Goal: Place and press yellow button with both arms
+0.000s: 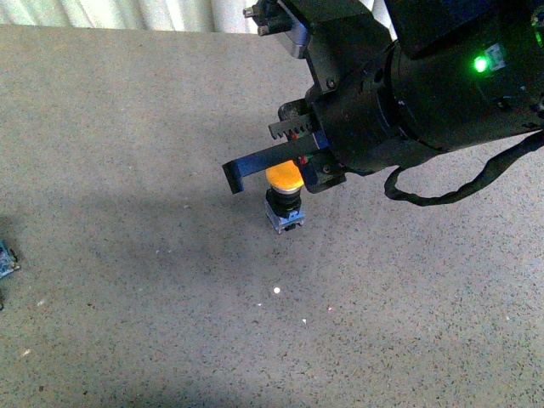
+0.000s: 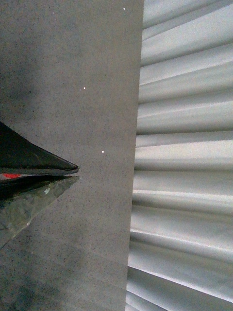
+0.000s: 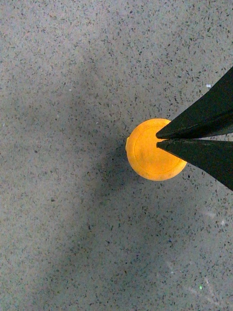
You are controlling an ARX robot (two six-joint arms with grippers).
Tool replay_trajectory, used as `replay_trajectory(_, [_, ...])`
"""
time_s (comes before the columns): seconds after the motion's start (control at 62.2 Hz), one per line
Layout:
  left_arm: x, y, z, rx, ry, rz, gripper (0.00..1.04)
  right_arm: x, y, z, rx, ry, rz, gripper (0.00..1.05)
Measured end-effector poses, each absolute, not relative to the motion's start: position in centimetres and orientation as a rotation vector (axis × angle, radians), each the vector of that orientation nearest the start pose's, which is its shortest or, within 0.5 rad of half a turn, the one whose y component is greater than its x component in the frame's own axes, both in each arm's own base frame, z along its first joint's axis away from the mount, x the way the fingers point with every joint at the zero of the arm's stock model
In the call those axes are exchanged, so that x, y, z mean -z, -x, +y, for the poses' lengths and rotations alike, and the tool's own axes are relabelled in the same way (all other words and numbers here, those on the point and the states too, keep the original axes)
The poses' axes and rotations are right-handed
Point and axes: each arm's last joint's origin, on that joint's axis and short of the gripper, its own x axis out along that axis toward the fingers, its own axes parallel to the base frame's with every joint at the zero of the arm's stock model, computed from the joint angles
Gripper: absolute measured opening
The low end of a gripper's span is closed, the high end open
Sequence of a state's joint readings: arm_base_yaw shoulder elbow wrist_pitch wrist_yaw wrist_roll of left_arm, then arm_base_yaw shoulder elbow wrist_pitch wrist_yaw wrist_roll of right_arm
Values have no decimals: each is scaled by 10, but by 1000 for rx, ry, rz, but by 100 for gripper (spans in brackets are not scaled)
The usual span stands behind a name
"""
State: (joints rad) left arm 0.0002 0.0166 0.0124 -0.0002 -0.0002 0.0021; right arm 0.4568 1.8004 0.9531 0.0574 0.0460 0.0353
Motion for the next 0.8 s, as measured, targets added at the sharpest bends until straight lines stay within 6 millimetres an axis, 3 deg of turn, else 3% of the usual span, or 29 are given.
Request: replay_trajectory(0.804, [-166, -98, 0, 0, -2, 4, 1, -138, -326, 160, -391, 138, 830, 1])
